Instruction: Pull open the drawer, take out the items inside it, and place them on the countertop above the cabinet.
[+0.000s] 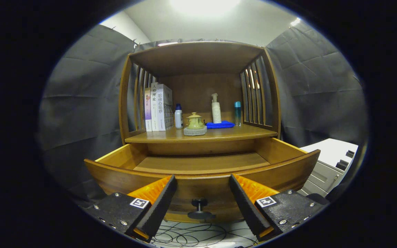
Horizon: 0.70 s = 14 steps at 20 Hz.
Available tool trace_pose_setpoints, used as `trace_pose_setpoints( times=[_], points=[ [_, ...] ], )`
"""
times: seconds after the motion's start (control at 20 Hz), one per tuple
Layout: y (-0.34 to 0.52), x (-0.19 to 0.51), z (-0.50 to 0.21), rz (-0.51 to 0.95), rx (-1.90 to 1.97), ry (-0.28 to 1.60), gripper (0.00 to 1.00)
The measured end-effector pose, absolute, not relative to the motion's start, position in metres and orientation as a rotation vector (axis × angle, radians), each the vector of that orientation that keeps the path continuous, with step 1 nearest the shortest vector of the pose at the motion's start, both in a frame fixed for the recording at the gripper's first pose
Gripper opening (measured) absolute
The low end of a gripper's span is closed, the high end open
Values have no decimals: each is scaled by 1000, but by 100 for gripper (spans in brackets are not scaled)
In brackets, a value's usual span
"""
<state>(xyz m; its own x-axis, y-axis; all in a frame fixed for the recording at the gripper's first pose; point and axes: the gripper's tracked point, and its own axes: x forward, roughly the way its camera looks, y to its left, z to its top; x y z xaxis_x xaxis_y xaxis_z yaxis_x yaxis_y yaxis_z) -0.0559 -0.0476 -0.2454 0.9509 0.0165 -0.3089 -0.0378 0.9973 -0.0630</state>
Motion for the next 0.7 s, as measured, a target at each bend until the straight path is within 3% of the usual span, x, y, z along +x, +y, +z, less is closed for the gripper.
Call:
trace_pose_setpoints(
  times=[0.7],
  points=[
    [-42,37,-258,30,-98,297,96]
  ],
)
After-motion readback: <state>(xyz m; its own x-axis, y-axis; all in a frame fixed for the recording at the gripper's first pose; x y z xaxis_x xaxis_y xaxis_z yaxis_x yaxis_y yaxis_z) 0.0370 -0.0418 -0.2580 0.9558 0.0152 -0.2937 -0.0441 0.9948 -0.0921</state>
